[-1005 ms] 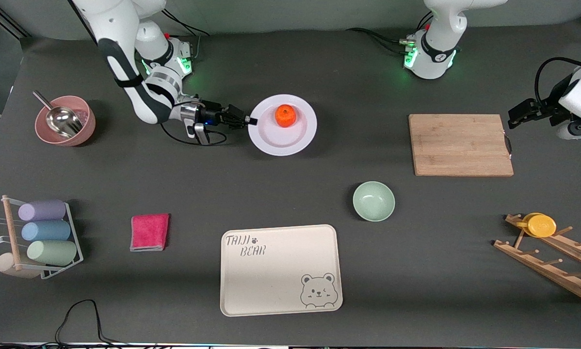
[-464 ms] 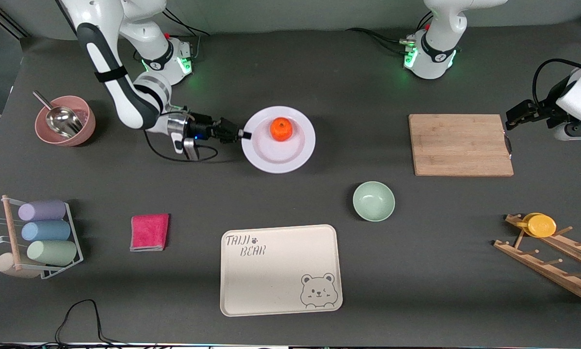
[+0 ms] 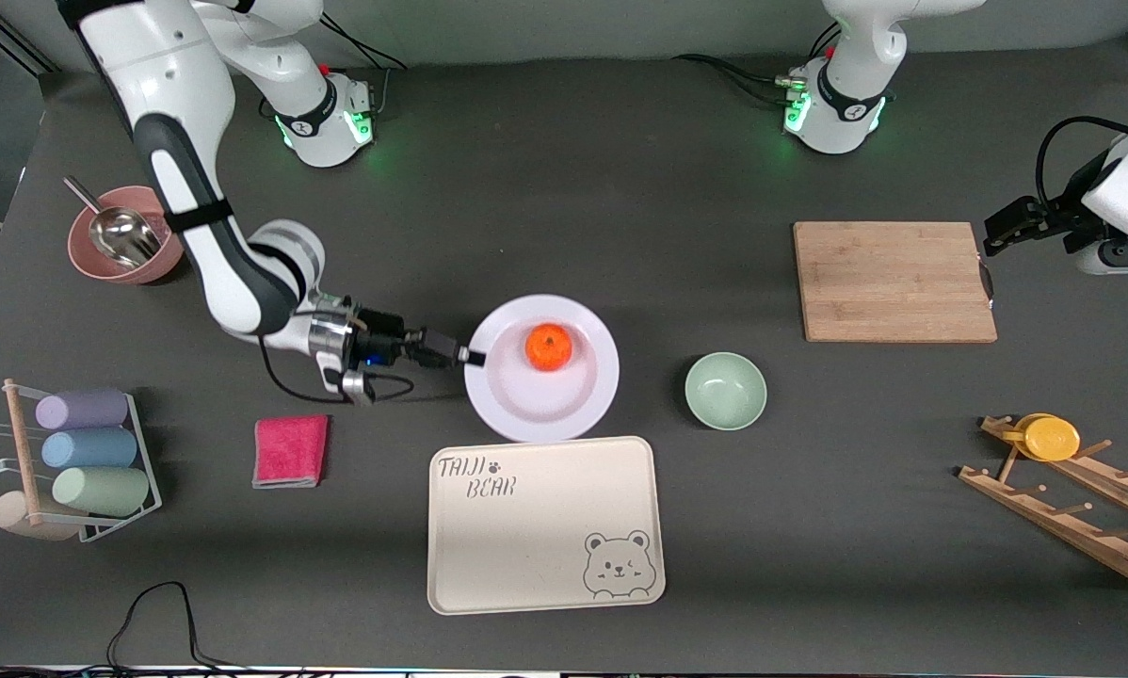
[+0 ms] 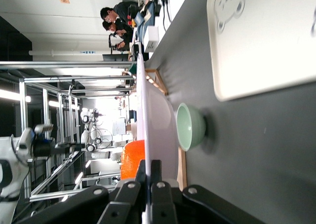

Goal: Place orange and plate with both arms
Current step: 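Slide the plate with the right gripper onto the bear tray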

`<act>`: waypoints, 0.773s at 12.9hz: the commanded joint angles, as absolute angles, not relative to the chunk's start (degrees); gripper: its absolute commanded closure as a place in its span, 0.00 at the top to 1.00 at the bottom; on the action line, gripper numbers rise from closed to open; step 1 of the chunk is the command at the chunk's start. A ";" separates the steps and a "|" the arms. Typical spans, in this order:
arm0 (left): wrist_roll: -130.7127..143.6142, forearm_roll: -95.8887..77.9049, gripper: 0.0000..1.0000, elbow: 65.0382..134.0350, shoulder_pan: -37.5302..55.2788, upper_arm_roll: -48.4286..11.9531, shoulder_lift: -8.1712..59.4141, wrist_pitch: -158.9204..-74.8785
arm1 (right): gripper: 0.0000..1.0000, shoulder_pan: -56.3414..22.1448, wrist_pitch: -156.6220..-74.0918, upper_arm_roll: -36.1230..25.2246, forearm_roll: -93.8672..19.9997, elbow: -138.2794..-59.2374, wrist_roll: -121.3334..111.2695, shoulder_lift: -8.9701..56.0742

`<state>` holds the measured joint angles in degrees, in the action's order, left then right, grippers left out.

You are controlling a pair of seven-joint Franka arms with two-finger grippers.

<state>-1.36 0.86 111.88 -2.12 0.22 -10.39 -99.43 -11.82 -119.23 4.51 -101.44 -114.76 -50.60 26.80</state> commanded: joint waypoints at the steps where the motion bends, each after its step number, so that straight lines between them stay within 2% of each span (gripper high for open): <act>1: -2.64 0.18 1.00 112.76 -2.37 0.26 -11.60 -101.42 | 0.00 -11.51 -118.65 3.35 -96.52 -99.28 -42.92 36.80; 6: -2.11 0.35 1.00 112.59 -2.20 0.18 -11.51 -101.16 | 0.00 -11.60 -118.65 1.76 -92.20 -77.47 -35.16 50.42; 10: -0.88 0.26 1.00 112.59 -1.93 0.09 -11.51 -101.16 | 0.00 -11.60 -119.61 0.35 -92.20 -64.36 -35.33 60.89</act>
